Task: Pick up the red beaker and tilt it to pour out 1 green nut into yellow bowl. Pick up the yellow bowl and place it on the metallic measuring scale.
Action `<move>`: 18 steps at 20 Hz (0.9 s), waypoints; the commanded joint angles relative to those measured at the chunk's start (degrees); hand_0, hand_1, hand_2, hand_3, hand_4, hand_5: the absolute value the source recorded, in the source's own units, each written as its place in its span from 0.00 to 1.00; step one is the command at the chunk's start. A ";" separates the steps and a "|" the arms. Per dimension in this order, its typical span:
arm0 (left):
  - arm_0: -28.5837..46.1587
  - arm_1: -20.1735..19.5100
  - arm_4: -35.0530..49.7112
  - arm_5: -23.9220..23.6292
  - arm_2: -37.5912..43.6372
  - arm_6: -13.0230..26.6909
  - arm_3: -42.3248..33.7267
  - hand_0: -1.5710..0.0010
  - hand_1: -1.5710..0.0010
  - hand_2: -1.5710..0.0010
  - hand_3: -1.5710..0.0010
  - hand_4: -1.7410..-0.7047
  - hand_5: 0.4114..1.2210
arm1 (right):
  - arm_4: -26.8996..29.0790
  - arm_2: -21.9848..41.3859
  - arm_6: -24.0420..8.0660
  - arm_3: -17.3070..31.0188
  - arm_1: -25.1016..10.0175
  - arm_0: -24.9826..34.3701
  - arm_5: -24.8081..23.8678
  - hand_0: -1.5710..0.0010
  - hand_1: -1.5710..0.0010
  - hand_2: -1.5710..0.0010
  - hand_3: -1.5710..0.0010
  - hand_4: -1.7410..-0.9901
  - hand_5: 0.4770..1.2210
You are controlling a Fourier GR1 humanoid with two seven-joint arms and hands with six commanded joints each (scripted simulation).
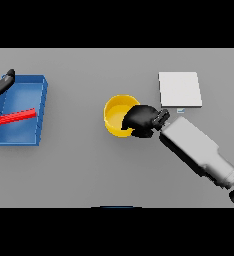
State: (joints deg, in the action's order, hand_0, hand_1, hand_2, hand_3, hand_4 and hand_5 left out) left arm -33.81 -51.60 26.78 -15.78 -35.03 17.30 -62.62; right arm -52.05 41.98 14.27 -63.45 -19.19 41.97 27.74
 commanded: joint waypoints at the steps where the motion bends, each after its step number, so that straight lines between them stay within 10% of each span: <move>1: 0.08 0.06 0.11 0.31 -0.05 0.10 0.24 1.00 1.00 1.00 1.00 0.98 0.35 | -0.01 -0.19 -0.18 -0.10 -0.14 -0.24 -0.58 0.09 0.09 0.21 0.25 0.07 0.95; 8: 0.22 0.16 0.47 0.29 -0.05 0.82 -0.22 1.00 1.00 1.00 1.00 0.99 0.35 | 1.75 -2.59 -1.79 -2.22 -0.73 -0.37 0.16 0.02 0.02 0.15 0.15 0.01 0.99; 18: 0.10 -0.54 0.22 0.75 -0.11 1.04 -0.43 1.00 1.00 1.00 1.00 0.99 0.34 | 4.20 -9.41 -6.62 -13.06 -7.01 -2.05 3.53 0.00 0.00 0.05 0.26 0.00 1.00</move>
State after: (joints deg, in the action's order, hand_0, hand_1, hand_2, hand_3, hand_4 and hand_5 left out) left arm -33.71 -52.15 27.01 -15.03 -35.14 18.33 -63.04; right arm -47.85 32.57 7.73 -76.50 -26.22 39.93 31.30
